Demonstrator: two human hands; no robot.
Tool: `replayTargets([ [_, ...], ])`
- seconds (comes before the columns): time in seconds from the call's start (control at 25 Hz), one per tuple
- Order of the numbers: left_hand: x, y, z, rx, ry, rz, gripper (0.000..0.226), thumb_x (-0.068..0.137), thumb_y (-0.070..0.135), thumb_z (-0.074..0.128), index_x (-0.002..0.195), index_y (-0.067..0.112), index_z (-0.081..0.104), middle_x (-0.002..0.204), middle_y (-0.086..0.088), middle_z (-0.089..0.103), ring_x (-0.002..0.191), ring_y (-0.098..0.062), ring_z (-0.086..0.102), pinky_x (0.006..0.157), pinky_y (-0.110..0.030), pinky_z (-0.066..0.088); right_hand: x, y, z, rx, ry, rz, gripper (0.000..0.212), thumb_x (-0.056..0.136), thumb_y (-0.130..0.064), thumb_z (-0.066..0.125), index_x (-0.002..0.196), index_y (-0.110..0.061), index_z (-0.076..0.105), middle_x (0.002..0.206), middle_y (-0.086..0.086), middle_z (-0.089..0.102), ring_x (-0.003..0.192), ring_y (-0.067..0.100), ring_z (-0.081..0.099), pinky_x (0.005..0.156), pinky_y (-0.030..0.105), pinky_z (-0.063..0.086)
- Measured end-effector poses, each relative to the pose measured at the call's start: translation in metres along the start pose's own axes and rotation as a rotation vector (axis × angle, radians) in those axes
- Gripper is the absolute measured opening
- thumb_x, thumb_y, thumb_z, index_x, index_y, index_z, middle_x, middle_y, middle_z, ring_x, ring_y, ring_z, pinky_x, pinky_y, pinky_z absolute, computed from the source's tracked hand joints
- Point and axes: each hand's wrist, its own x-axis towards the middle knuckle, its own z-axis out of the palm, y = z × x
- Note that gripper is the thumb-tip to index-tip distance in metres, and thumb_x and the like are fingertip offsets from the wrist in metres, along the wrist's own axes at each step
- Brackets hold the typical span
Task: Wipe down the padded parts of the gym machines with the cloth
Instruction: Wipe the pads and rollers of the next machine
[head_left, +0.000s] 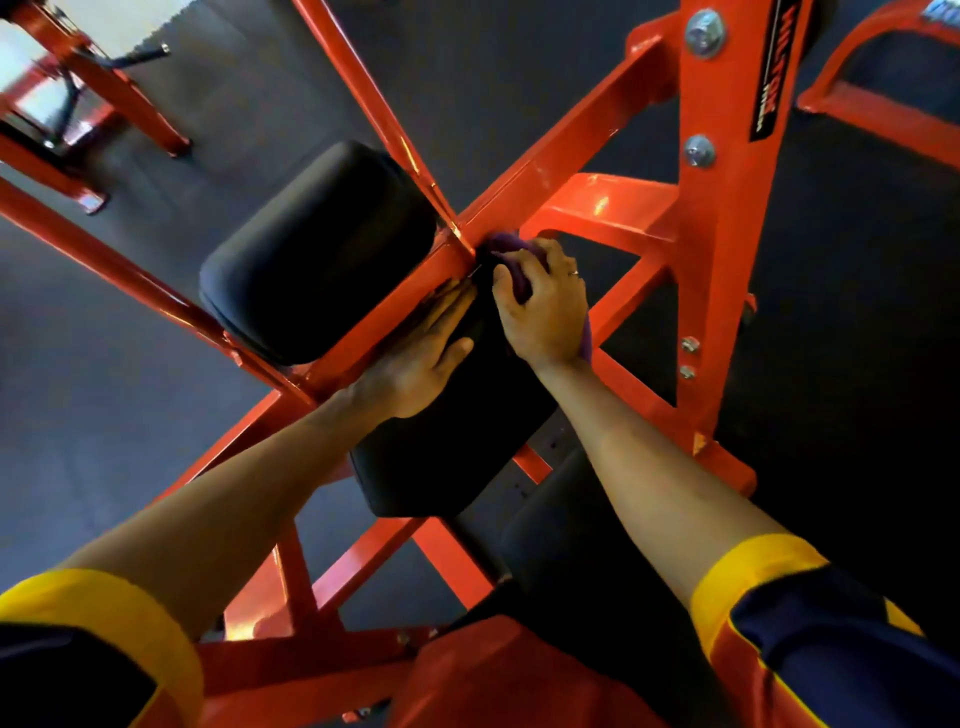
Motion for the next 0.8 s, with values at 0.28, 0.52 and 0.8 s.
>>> replayTargets([
  [0.28, -0.002, -0.005, 0.002, -0.027, 0.027, 0.07, 0.062, 0.106, 0.033, 0.038, 0.16, 0.006, 0.022, 0.168, -0.007, 0.016, 0.156, -0.012, 0.008, 0.127, -0.029, 0.006, 0.02, -0.006, -0.009, 0.04, -0.099, 0.504, 0.053, 0.096, -0.057, 0.039, 0.095, -0.019, 0.076, 0.118, 0.006, 0.067, 0.11, 0.037, 0.063, 0.092, 0.043, 0.048],
  [0.52, -0.001, -0.01, 0.006, -0.062, 0.122, 0.115, 0.055, 0.107, 0.022, 0.038, 0.156, -0.001, 0.029, 0.164, -0.013, 0.023, 0.151, -0.008, 0.014, 0.123, -0.015, 0.003, -0.049, -0.045, 0.004, 0.004, 0.149, 0.16, 0.037, 0.097, -0.046, 0.055, 0.119, -0.023, 0.075, 0.142, 0.01, 0.057, 0.131, 0.034, 0.051, 0.111, 0.044, 0.038],
  [0.8, -0.001, -0.007, 0.004, -0.113, 0.072, 0.079, 0.052, 0.11, 0.019, 0.038, 0.159, 0.008, 0.025, 0.168, -0.004, 0.018, 0.152, -0.006, 0.009, 0.12, -0.01, -0.001, -0.03, 0.009, -0.002, 0.138, 0.045, 0.703, 0.051, 0.102, -0.058, 0.042, 0.142, -0.03, 0.058, 0.157, 0.01, 0.039, 0.142, 0.036, 0.039, 0.118, 0.042, 0.03],
])
